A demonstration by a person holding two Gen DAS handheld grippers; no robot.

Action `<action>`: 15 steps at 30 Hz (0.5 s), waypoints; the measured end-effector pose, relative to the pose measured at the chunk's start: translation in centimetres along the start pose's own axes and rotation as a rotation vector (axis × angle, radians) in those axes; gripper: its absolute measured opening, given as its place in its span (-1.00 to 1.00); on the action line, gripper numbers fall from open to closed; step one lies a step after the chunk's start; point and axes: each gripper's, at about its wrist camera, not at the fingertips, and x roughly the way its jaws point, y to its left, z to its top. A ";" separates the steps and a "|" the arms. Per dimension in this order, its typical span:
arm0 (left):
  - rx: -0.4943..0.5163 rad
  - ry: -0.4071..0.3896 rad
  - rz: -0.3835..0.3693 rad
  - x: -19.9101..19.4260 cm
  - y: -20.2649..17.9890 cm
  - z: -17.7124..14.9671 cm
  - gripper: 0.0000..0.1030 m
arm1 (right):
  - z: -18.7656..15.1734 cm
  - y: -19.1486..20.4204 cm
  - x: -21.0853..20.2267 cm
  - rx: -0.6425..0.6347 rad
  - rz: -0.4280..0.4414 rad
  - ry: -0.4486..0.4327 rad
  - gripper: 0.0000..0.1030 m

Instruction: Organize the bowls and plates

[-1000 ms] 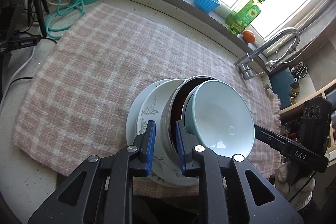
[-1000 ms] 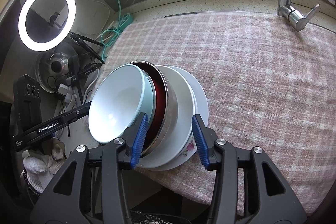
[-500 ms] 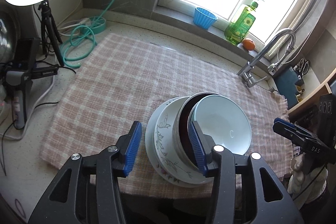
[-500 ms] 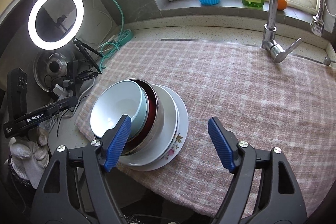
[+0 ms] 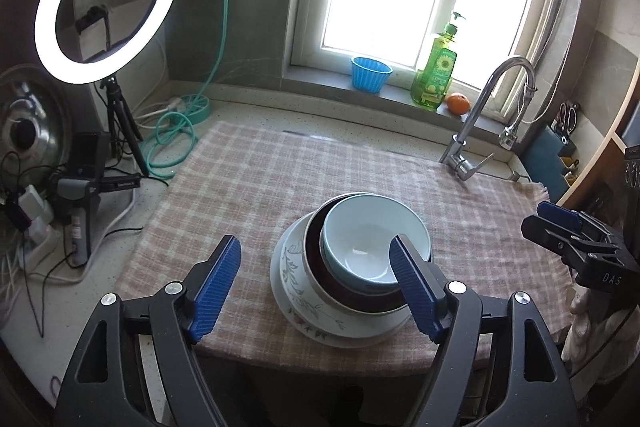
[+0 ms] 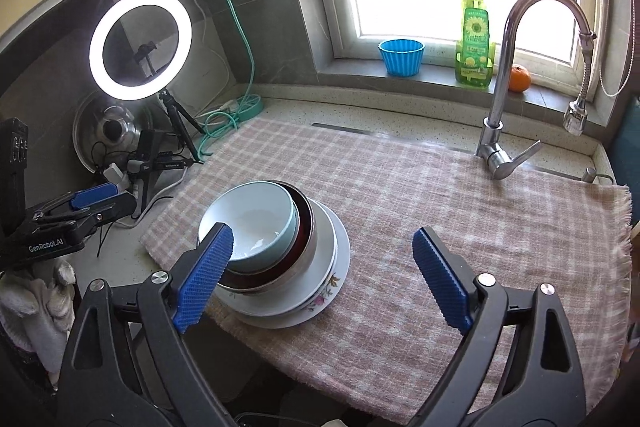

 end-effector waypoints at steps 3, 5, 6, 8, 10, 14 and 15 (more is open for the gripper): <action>0.008 -0.014 0.011 -0.6 -0.6 -0.4 0.50 | -0.3 0.4 -0.8 -0.015 -0.011 -0.016 0.91; 0.012 -0.017 0.021 -0.7 -1.0 -0.7 0.50 | -0.7 0.7 -1.2 -0.031 -0.028 -0.028 0.93; 0.011 -0.018 0.020 -0.8 -1.1 -0.8 0.50 | -0.8 0.9 -1.4 -0.038 -0.034 -0.032 0.93; 0.010 -0.014 0.017 -0.8 -1.3 -1.1 0.50 | -1.2 1.2 -1.4 -0.050 -0.036 -0.028 0.94; 0.014 -0.014 0.022 -0.9 -1.6 -1.4 0.51 | -1.5 1.5 -1.4 -0.058 -0.029 -0.019 0.94; 0.013 -0.018 0.025 -0.9 -1.9 -1.8 0.51 | -1.9 1.8 -1.2 -0.065 -0.018 -0.007 0.94; 0.009 -0.019 0.025 -0.9 -1.9 -1.9 0.51 | -2.0 1.8 -1.2 -0.066 -0.016 -0.008 0.94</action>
